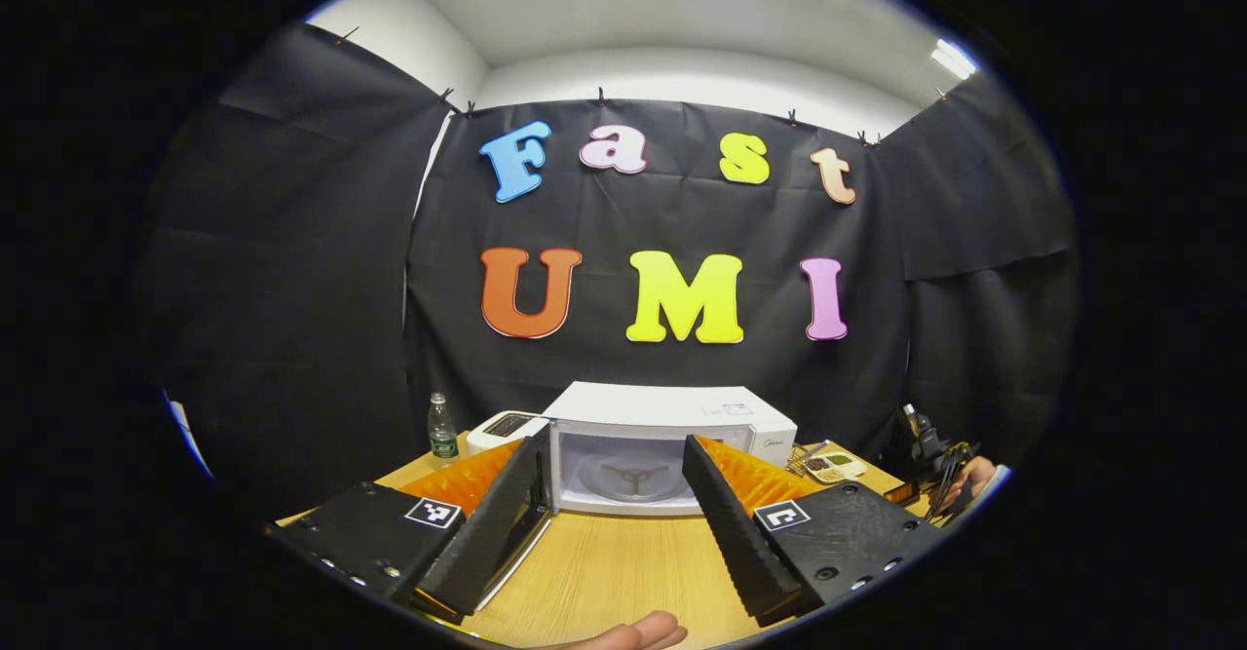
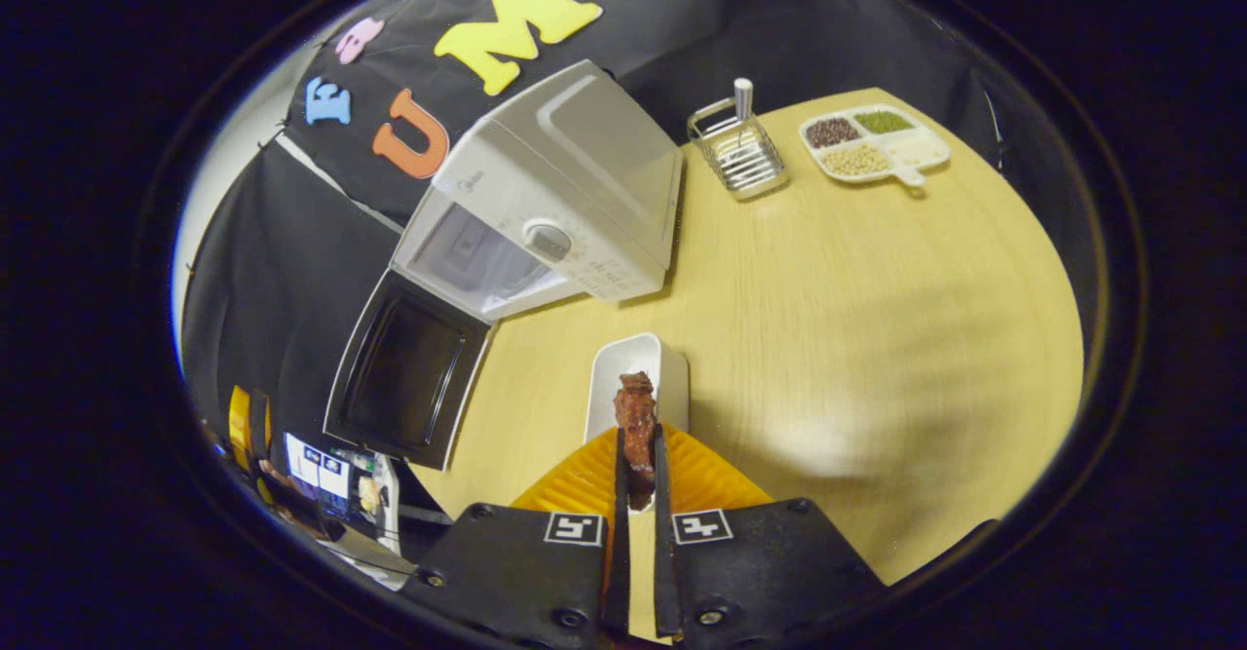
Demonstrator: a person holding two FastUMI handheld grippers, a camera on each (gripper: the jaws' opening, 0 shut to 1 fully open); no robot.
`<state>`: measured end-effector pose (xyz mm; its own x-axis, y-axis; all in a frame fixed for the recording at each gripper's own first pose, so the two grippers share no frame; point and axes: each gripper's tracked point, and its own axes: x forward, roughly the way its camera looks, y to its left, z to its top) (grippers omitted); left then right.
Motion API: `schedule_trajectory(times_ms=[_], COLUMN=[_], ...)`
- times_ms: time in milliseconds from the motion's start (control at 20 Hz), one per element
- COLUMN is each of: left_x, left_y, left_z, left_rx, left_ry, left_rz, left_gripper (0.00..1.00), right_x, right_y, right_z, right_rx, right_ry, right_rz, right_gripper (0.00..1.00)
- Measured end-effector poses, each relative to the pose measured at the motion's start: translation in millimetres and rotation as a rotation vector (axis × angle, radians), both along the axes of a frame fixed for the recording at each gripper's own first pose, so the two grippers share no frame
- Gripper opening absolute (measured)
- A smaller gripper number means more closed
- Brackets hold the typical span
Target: Open the microwave oven with the left hand, put the food in, and close the microwave oven.
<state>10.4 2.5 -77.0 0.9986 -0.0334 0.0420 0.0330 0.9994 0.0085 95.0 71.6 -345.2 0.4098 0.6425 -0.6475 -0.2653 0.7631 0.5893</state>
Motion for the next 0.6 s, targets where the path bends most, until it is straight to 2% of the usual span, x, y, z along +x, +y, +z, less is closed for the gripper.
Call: schedule_trajectory(times_ms=[250,400,600], left_x=[-3,-1,-6], left_y=[5,13,21], left_z=[-13,-26,-43], left_rx=[-0.011,-0.003,0.013], left_ry=[0.015,0.038,0.064], left_rz=[-0.019,-0.031,-0.039], left_gripper=[0.94,0.93,0.93], right_x=[-18,-25,-26], right_y=[-1,11,32], right_z=[42,70,99], right_rx=[-0.210,-0.297,-0.363], right_ry=[-0.255,-0.394,-0.553], right_rz=[-0.044,-0.077,-0.191], right_gripper=[0.13,0.13,0.13])
